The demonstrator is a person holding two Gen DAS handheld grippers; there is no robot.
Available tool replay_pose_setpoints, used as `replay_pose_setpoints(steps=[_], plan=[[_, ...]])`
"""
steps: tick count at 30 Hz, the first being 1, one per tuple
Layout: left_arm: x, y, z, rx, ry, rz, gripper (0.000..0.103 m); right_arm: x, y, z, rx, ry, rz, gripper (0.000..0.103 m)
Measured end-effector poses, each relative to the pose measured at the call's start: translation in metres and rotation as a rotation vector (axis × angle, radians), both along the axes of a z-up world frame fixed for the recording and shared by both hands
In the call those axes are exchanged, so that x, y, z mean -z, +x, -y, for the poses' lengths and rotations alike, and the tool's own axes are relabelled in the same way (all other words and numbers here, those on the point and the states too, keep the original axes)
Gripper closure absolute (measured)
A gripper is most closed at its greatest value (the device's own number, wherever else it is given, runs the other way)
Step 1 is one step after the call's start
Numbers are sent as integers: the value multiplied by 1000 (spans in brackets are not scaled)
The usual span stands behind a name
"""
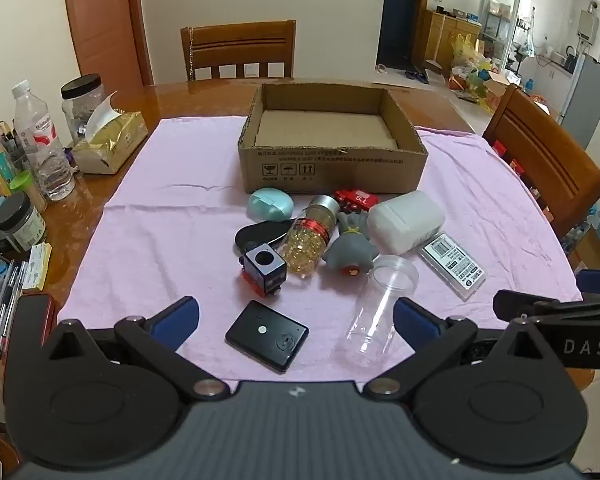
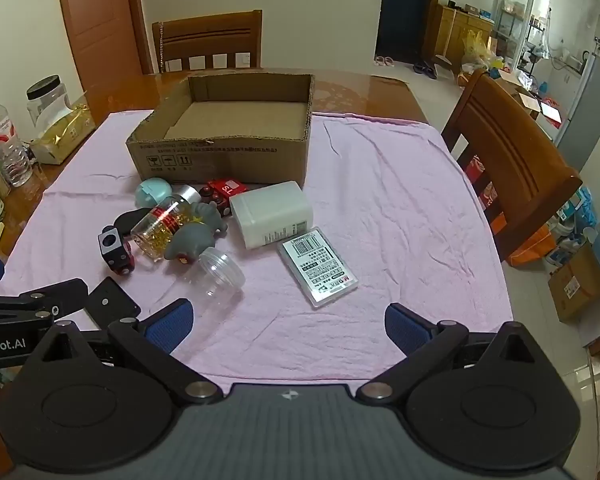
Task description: Organize rigid objects
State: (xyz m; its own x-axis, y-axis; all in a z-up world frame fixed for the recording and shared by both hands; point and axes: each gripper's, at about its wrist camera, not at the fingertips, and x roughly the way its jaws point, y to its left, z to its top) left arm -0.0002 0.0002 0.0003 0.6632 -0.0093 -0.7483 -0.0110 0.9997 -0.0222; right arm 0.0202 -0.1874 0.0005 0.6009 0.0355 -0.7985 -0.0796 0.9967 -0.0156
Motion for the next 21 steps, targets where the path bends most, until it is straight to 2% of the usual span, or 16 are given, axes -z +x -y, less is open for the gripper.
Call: replay_pose_setpoints(steps=[21], plan=[[-5,-2,0,-8,11,-7,1,-3,0,-5,-15,-12,10,0]])
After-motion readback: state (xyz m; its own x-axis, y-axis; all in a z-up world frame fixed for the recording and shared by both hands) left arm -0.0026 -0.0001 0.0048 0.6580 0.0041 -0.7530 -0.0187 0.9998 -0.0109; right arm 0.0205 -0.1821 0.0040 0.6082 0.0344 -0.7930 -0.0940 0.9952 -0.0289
